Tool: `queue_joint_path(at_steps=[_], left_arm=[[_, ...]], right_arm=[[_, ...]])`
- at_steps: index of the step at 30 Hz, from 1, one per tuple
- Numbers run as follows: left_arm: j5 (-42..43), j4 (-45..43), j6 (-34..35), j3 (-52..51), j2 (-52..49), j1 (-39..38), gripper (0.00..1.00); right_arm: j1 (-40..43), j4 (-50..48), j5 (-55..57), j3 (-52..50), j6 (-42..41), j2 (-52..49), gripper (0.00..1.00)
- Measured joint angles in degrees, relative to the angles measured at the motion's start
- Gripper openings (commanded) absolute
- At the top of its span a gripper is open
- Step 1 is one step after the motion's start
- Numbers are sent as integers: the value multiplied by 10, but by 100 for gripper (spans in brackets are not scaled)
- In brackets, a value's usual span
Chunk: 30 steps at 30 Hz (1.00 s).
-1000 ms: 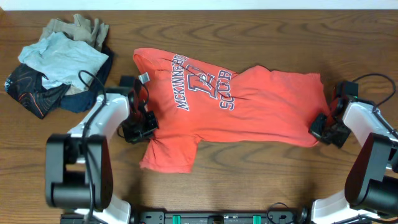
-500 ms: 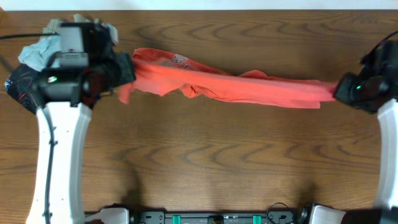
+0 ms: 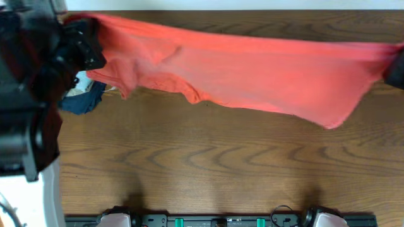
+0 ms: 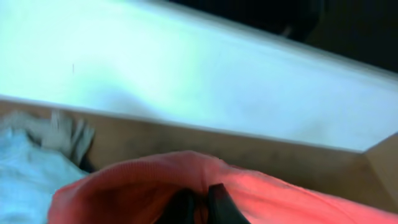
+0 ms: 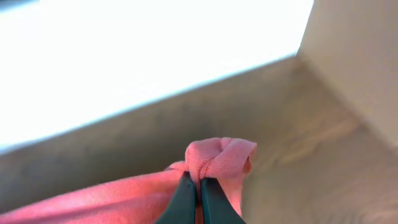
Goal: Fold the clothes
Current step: 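Lift the T-shirt high with both grippers and shake it out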
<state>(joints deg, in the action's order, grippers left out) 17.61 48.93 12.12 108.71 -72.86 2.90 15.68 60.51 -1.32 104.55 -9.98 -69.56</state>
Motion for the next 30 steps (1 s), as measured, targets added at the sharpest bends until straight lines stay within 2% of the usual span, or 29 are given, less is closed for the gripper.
queue_joint_path(at_steps=[7, 11, 15, 18, 21, 24, 26, 30], left_arm=[[0, -16, 0, 6, -16, 0, 7], [0, -17, 0, 6, -81, 0, 6], [1, -56, 0, 5, -158, 0, 6], [3, -117, -1, 5, -222, -1, 6], [5, -207, -2, 4, -278, -3, 6], [9, -322, 4, 2, -328, -7, 6], [13, -404, 26, -1, -349, -8, 6], [18, -566, 77, -5, -364, -9, 6]], right_arm=[[0, -19, 17, 10, 0, 8, 1], [0, -19, -4, 10, 13, -45, 1], [0, -31, -25, 10, 22, -123, 1], [-1, -65, -43, 9, 28, -185, 1], [-2, -145, -60, 7, 27, -240, 1], [-3, -256, -72, 4, 8, -282, 1], [-4, -356, -79, 2, -19, -301, 1], [-4, -489, -84, 0, -52, -302, 1]])
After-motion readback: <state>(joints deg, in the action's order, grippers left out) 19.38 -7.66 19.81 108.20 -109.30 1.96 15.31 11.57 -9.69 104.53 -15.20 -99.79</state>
